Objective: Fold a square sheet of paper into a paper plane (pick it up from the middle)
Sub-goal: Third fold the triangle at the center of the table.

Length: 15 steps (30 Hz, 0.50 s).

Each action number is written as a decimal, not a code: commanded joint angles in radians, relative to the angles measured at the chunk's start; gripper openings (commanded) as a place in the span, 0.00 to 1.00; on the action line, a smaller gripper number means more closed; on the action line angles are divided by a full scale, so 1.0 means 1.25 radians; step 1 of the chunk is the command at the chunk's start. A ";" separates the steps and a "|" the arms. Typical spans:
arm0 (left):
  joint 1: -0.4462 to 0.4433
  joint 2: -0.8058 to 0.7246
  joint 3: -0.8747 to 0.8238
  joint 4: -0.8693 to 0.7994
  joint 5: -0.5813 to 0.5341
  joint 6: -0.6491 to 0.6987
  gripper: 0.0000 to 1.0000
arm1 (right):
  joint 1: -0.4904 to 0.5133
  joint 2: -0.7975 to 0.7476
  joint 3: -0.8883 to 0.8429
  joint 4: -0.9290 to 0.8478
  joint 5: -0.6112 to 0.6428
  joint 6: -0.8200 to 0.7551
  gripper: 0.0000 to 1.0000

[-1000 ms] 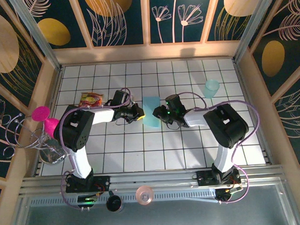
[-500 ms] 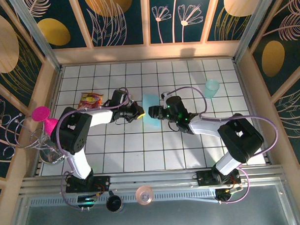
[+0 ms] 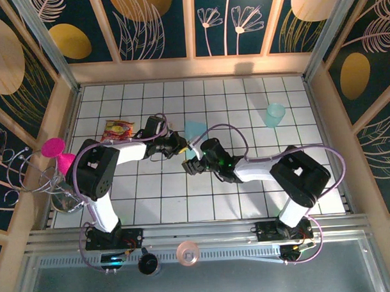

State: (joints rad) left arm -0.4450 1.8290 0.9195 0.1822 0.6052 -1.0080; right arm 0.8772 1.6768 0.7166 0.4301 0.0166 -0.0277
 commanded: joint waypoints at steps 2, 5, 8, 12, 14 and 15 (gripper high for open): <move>0.003 -0.008 0.006 -0.005 0.010 -0.004 0.07 | 0.004 0.013 -0.015 0.076 0.078 -0.080 0.78; 0.003 -0.008 0.008 -0.004 0.011 -0.006 0.07 | 0.004 0.027 -0.008 0.068 0.091 -0.121 0.73; 0.003 -0.007 0.008 -0.004 0.010 -0.008 0.07 | 0.002 0.038 -0.009 0.059 0.114 -0.176 0.67; 0.003 -0.001 0.012 -0.005 0.014 -0.008 0.07 | -0.006 0.028 -0.013 0.059 0.106 -0.222 0.63; 0.003 0.001 0.013 -0.004 0.015 -0.010 0.07 | -0.009 0.021 -0.018 0.065 0.102 -0.229 0.60; 0.003 0.000 0.013 -0.004 0.016 -0.010 0.07 | -0.011 0.020 -0.019 0.068 0.103 -0.232 0.59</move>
State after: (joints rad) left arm -0.4450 1.8290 0.9199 0.1822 0.6056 -1.0080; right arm 0.8730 1.7096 0.7074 0.4767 0.1257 -0.2638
